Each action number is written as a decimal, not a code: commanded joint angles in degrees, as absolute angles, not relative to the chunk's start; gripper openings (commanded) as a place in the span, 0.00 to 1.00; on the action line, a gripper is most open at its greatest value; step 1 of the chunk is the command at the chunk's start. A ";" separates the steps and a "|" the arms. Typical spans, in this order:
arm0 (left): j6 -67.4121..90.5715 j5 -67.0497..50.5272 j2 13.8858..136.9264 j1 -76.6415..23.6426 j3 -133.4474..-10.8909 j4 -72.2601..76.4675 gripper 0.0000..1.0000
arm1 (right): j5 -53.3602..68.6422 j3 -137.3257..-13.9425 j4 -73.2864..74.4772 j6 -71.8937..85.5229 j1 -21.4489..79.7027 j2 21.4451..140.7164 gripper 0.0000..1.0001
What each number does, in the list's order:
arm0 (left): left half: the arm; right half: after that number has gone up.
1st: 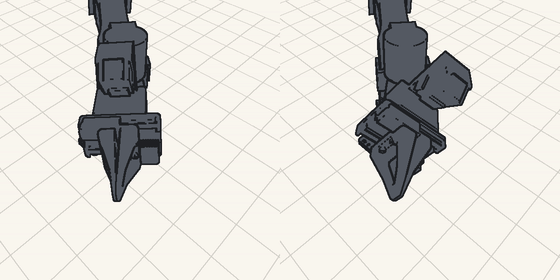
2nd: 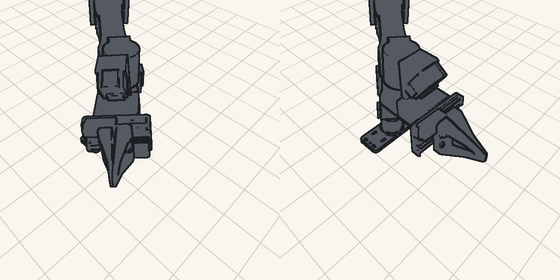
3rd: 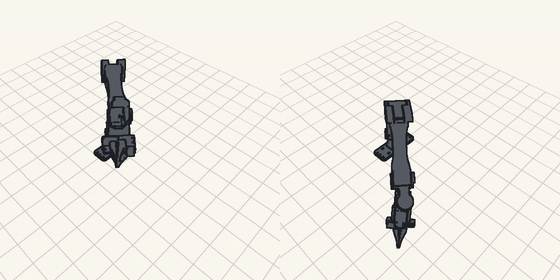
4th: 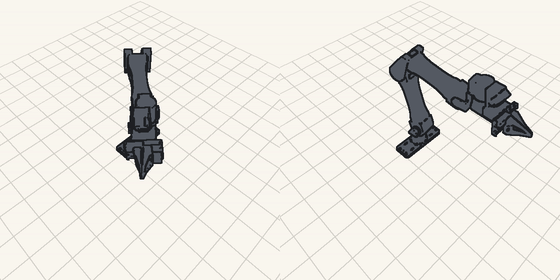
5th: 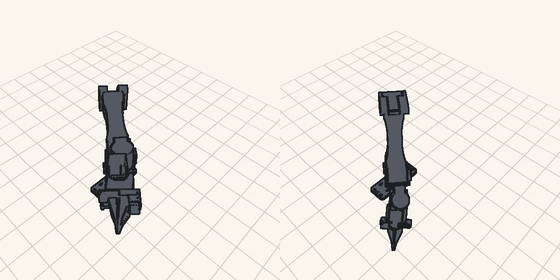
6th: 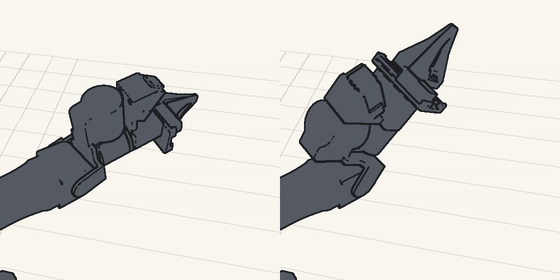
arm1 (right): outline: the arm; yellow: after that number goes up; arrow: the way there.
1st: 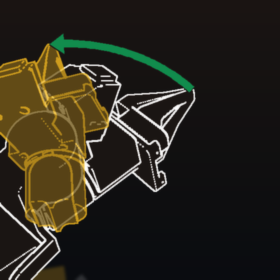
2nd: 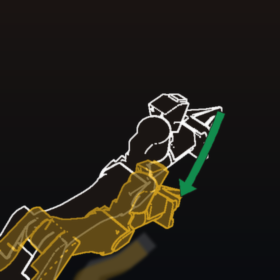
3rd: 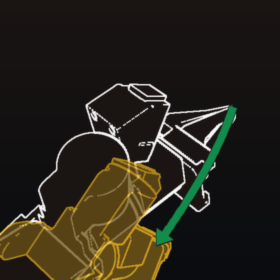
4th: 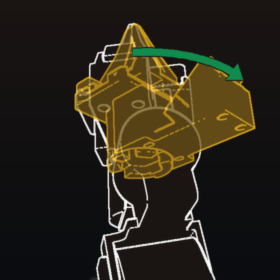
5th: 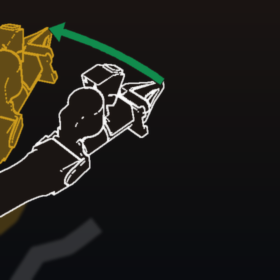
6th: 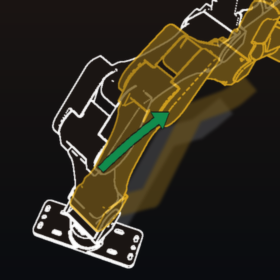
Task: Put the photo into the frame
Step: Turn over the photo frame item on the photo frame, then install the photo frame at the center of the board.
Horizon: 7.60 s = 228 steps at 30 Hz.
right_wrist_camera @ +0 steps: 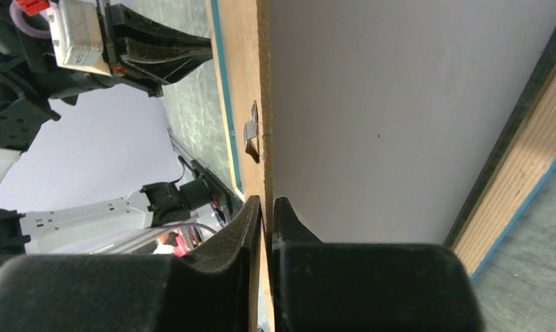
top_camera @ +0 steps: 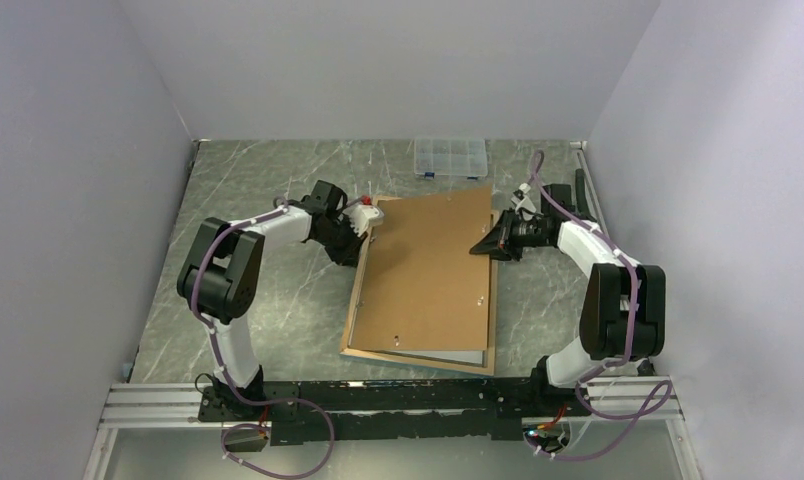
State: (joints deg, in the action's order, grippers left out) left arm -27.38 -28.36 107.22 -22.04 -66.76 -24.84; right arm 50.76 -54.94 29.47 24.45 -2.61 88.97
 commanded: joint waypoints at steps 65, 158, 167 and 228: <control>-20.34 -48.79 109.29 -13.50 -74.46 -48.68 0.21 | 8.03 -56.34 -4.05 39.36 53.02 95.58 0.24; -4.46 -56.40 121.47 -10.47 -82.62 -34.06 0.38 | 2.60 -58.58 -19.03 52.86 41.97 103.17 0.82; -2.54 -56.16 123.38 -10.55 -79.39 -31.41 0.28 | 4.48 -63.79 -21.69 56.76 41.33 111.94 0.79; -2.23 -56.20 123.17 -12.75 -77.53 -32.30 0.12 | 2.50 -63.70 -21.31 55.96 41.00 113.50 0.66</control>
